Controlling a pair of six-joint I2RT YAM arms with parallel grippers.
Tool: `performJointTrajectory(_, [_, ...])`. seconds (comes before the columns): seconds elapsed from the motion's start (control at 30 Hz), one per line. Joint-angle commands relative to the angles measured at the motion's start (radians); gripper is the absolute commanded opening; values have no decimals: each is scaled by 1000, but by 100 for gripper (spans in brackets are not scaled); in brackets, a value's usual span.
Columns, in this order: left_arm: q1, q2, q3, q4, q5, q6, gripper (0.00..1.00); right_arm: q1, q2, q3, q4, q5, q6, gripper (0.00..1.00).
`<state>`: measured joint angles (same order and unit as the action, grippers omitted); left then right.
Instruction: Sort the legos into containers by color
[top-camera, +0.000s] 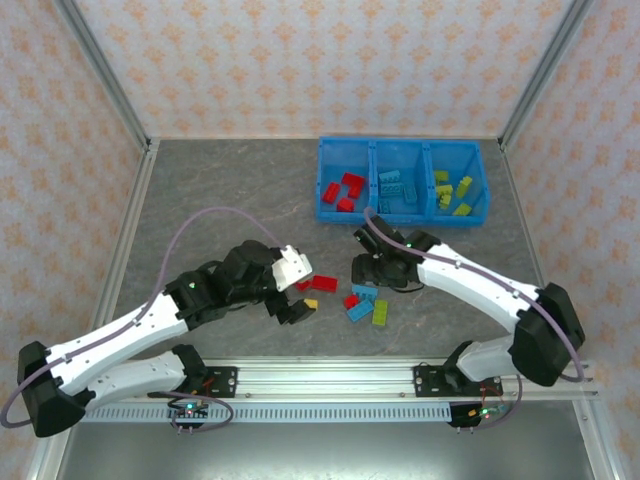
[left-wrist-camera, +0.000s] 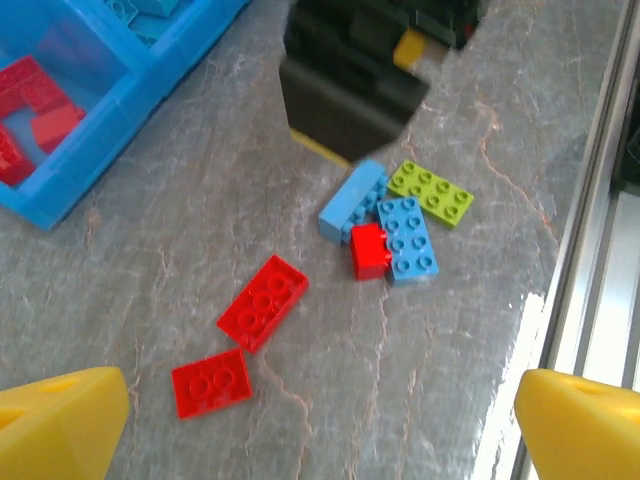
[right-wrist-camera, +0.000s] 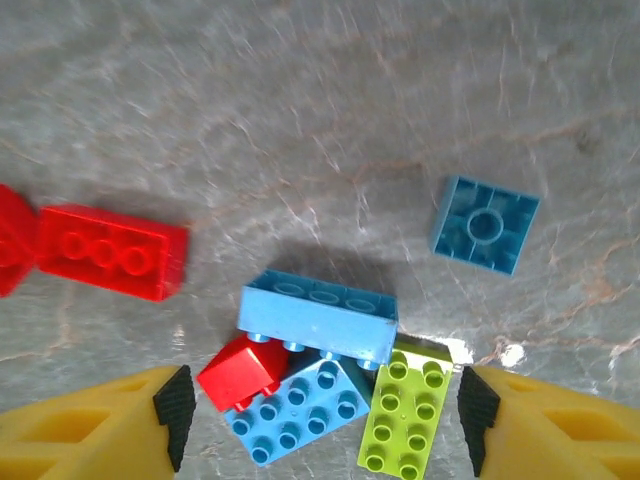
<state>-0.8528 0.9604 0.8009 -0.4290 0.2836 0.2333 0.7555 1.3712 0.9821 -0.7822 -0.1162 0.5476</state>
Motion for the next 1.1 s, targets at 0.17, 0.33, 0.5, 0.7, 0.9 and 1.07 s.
performJointTrajectory(0.17, [-64,16,-115,195,-39,-98,100,79,85,-49,63,-20,106,75])
performJointTrajectory(0.33, [-75,3,-165,208,-58,-132,100,93,186,-1,102,8,125,80])
performJointTrajectory(0.5, [-77,-6,-166,182,-79,-119,100,93,215,-6,115,106,150,89])
performJointTrajectory(0.7, [-78,-4,-184,224,-73,-120,100,93,271,-13,165,113,161,87])
performJointTrajectory(0.9, [-83,3,-177,211,-70,-124,100,94,279,-14,163,154,192,58])
performJointTrajectory(1.07, [-89,-34,-193,234,-64,-149,100,75,155,0,139,195,176,42])
